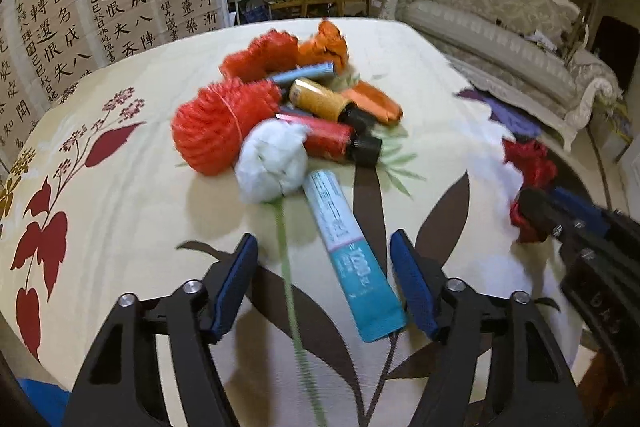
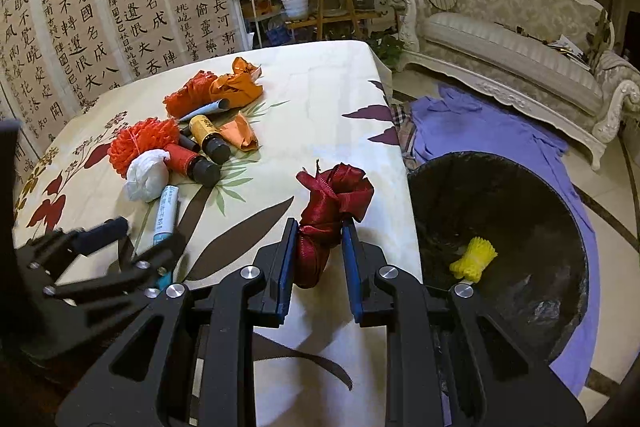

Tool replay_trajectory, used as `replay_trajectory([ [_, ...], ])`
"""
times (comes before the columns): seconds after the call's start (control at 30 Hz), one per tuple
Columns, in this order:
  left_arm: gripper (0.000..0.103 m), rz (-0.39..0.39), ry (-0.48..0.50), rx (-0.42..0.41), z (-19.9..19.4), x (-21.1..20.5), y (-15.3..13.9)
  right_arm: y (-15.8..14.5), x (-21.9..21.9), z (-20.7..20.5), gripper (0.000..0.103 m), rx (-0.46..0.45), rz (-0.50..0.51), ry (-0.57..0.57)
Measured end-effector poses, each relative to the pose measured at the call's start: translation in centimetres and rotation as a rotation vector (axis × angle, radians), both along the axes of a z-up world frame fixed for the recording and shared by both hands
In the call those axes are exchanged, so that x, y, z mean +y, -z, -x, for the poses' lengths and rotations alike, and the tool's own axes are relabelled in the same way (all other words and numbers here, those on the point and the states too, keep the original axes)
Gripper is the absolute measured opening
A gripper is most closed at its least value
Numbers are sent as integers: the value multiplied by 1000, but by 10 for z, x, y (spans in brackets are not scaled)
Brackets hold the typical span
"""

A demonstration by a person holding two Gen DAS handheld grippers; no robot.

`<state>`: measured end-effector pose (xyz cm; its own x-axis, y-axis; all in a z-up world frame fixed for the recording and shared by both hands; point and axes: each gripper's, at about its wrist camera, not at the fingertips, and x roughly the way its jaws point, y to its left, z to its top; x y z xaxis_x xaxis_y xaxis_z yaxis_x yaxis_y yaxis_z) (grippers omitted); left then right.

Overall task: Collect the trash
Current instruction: 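Grasp the blue-white tube with the left tool while the right tool holds the ribbon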

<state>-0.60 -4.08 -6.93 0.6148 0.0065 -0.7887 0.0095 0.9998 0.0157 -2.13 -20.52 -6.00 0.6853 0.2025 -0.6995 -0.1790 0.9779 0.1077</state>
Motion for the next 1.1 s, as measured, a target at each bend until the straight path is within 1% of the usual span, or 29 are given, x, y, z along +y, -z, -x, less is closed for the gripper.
replay_trajectory([
  [0.03,58,-12,-2,-12,1,0,0,0,0,0,22,-1,-4,-2],
  [0.07,57,-17,0,-21,2,-1,0,0,-1,1,22,-2,-7,-4],
  [0.13,46,-19,-2,-29,4,-1,0,0,0,2,22,-4,-9,-8],
  [0.17,42,-26,-3,-35,4,0,0,0,0,2,22,-4,-7,-9],
  [0.23,29,-34,-2,-48,5,1,0,1,2,2,22,-2,2,-10],
  [0.3,21,-35,-11,-61,7,3,1,2,4,2,22,4,15,-11],
  [0.5,18,-12,8,-82,9,6,1,5,14,2,22,19,55,-3],
  [0.57,17,17,19,-82,10,10,0,6,19,3,22,21,69,2],
  [0.6,16,44,27,-81,11,12,0,6,20,3,22,21,73,4],
  [0.67,15,61,32,-81,12,15,-1,6,24,4,22,18,84,4],
  [0.9,15,83,53,-88,18,19,-1,7,33,1,22,20,132,12],
  [1.1,15,88,67,-91,18,24,-2,7,33,3,22,26,149,32],
])
